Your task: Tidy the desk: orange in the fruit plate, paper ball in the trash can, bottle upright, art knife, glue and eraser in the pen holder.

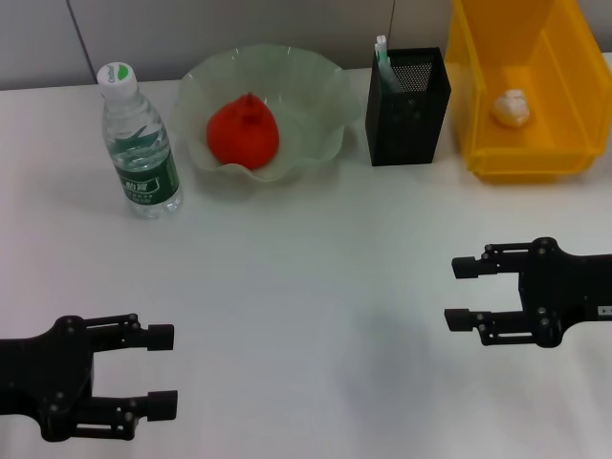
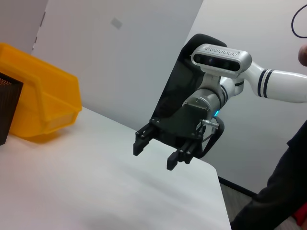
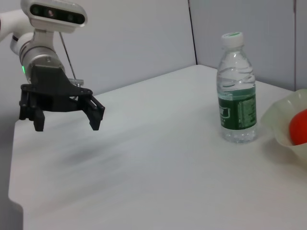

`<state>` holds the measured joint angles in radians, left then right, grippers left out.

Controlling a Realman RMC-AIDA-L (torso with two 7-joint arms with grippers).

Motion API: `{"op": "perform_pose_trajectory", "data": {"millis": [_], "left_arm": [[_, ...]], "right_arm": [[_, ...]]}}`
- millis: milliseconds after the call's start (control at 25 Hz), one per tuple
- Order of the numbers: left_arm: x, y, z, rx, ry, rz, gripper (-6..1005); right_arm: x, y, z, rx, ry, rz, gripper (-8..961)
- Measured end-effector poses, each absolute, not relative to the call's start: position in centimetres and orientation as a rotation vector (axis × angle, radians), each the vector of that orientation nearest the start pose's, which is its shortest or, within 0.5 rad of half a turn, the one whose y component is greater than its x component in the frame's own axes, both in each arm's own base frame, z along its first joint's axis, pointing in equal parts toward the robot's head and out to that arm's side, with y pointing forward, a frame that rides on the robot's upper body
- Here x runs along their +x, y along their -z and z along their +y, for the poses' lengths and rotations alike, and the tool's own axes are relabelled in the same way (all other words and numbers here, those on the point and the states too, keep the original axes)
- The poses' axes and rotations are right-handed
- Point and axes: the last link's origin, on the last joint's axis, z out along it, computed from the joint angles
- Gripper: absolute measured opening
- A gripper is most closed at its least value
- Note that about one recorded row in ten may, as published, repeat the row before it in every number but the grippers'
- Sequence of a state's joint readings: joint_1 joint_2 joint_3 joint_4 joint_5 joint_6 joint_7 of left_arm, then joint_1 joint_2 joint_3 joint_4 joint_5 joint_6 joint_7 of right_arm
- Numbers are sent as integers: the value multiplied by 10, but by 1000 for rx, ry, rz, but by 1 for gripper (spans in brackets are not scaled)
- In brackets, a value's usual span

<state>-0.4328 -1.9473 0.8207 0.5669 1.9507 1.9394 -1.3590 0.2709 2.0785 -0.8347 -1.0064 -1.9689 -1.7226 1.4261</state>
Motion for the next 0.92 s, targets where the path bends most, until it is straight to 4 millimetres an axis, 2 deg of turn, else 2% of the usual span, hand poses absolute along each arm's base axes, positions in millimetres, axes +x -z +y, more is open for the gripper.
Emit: {"op": "perform_pose_trajectory", "data": {"millis": [280,920], "left_arm": [[-278,-32,265,-3045,856,-668,802],[-279,-31,266,-3037,850,-669,802]], "right_arm": [[285,-33,272,-2810,-535,524,668],[289,-32,271,-2808,-517,550,669]]}}
